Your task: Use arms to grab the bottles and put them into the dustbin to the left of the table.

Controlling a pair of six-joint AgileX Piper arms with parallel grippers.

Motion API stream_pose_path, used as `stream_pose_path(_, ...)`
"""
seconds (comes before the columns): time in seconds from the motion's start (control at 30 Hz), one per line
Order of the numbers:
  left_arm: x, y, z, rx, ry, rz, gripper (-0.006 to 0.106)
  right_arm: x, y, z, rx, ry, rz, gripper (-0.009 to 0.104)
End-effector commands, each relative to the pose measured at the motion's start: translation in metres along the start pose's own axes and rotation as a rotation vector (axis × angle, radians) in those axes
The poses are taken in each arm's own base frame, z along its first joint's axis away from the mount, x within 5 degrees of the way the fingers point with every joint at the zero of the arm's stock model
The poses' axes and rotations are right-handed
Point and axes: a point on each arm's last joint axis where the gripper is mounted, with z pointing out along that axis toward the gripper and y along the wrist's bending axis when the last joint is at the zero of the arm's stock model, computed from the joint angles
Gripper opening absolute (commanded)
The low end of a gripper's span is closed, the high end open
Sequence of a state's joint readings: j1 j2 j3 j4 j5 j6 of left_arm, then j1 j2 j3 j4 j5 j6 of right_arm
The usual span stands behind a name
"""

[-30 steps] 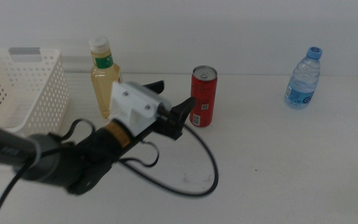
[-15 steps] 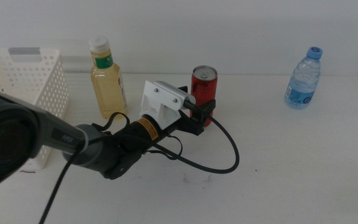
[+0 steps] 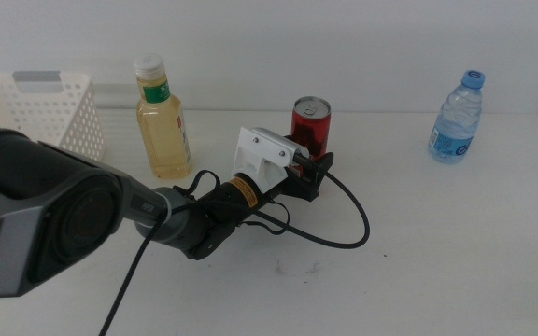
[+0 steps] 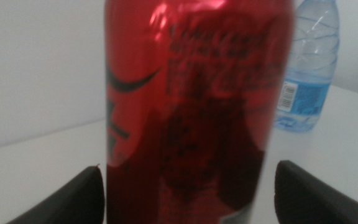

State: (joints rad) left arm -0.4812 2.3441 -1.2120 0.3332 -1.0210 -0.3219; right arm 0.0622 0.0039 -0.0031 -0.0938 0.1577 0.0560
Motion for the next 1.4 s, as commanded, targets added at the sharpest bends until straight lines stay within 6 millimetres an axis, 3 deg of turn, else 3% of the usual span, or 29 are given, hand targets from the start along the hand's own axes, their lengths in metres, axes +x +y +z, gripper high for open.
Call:
stream_pose_path(0.0,-0.001,0.000,0.006,-0.006,-0.010,-0.021,0.094,0.000,0.000,0.000,0.004,-0.006,-0.008,0.090)
stream_pose_path(0.1,0.001,0.003,0.012,-0.025,0.016,-0.018,0.093,0.000,0.000,0.000,0.004,-0.006,-0.008,0.090)
stream_pose_path(0.2,0.002,0.006,0.019,-0.040,0.036,-0.017,0.082,0.000,0.000,0.000,0.004,-0.006,-0.008,0.090)
stream_pose_path(0.4,-0.006,0.004,0.014,-0.034,0.053,-0.013,0.025,0.000,0.000,0.000,0.004,-0.006,-0.008,0.090)
stream_pose_path(0.53,-0.035,-0.010,-0.014,-0.019,0.093,0.018,-0.002,0.000,0.000,0.000,0.004,-0.006,-0.008,0.090)
stream_pose_path(0.73,-0.097,-0.030,-0.079,-0.130,0.260,-0.004,-0.002,0.000,0.000,0.000,0.004,-0.006,-0.008,0.090)
stream_pose_path(1.07,-0.192,-0.038,-0.168,-0.501,0.565,-0.130,-0.002,0.000,0.000,0.000,0.004,-0.006,-0.008,0.090)
stream_pose_path(1.2,-0.239,-0.015,-0.190,-0.623,0.756,-0.036,-0.002,0.000,0.000,0.000,0.004,-0.006,-0.008,0.090)
stream_pose_path(1.37,-0.286,0.042,-0.217,-0.759,0.856,-0.036,-0.002,0.000,0.000,0.000,0.004,-0.006,-0.008,0.090)
